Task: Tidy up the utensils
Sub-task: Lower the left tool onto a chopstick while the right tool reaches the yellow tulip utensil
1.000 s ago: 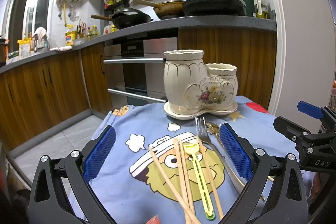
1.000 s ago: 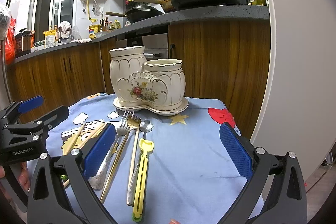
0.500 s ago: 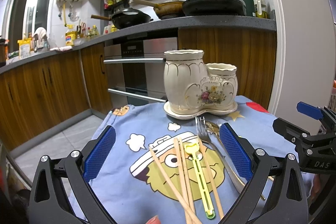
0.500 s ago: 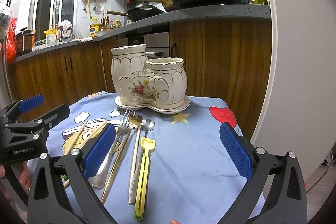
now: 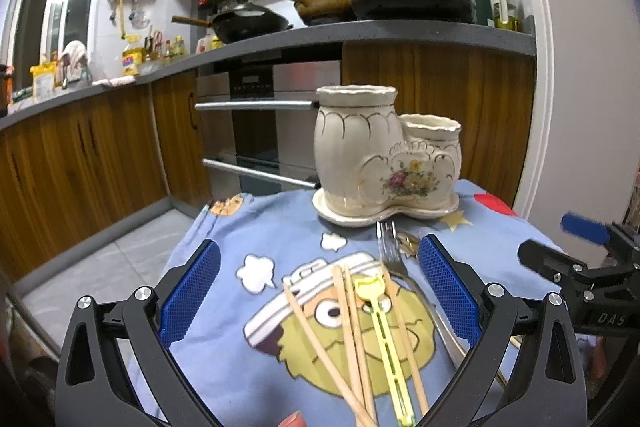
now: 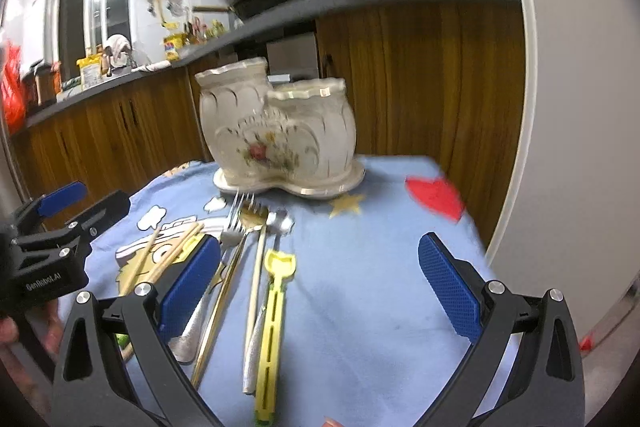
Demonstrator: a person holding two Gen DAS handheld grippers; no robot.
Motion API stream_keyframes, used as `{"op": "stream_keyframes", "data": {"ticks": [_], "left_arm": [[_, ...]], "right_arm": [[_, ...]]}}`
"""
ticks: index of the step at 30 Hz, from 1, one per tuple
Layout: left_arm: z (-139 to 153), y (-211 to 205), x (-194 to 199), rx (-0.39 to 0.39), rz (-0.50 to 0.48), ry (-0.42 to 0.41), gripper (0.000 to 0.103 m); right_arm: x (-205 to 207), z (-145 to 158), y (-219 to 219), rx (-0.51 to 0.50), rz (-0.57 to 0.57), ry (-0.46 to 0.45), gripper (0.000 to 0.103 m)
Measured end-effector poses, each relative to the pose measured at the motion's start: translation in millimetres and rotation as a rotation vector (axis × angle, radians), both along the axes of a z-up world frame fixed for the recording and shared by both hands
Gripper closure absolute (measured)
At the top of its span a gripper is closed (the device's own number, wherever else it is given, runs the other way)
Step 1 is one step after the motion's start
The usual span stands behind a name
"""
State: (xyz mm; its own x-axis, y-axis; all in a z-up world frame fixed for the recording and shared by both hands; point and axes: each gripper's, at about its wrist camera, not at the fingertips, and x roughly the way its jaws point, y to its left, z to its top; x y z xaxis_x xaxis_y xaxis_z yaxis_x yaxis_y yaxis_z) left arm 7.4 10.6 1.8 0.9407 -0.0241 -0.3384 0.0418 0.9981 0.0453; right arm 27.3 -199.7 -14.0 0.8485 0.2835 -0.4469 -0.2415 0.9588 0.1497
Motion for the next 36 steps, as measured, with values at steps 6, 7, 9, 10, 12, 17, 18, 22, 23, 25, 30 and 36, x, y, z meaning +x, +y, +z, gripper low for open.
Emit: {"op": "stream_keyframes", "data": {"ticks": [6,7,9,10,12,17,18,22,23,25,30,36], "left_arm": [[-1,5,3,0.03,0.042,0.018,0.005],[-2,4,0,0.034,0.04,0.02,0.005],[-2,3,-7,0.051,0.035,0.031,0.005],[-2,1,-8,0.062,0.039,0.042,0.005],[-3,-2,-12,0.067,0.022,0.064,0.005],[3,-5,-15,0.081,-0.009,0.078,0.005],[4,-5,-14,0.083,-0.011,0.089,0.005],[3,3,-11,0.074,0.011,0.143,0.005],[2,5,-11,0.081,0.014,0.143,0.005],[0,8,-11,0.093,0.028,0.15,0.005],[-12,19,1,0.063,0.029,0.252,0.035],[-22,11,12,0.057,-0.013,0.358,0.068]], "right_arm": [[2,-5,-3,0.045,-0.001,0.05,0.005],[-1,-5,-3,0.048,0.0,0.05,0.005],[-11,-4,-2,0.04,0.003,0.051,0.005],[-17,-4,-1,0.025,0.0,0.04,0.005],[-26,-3,1,-0.03,-0.01,0.012,0.005],[-29,1,0,-0.072,0.012,-0.009,0.005],[-30,3,0,-0.07,0.016,-0.017,0.005],[-24,8,-1,-0.057,0.015,-0.03,0.005],[-21,9,-2,-0.05,0.018,-0.021,0.005],[-15,10,-3,-0.04,0.02,0.004,0.005],[-8,8,0,-0.058,0.004,0.026,0.005],[-4,6,1,-0.074,0.033,0.049,0.011]]}}
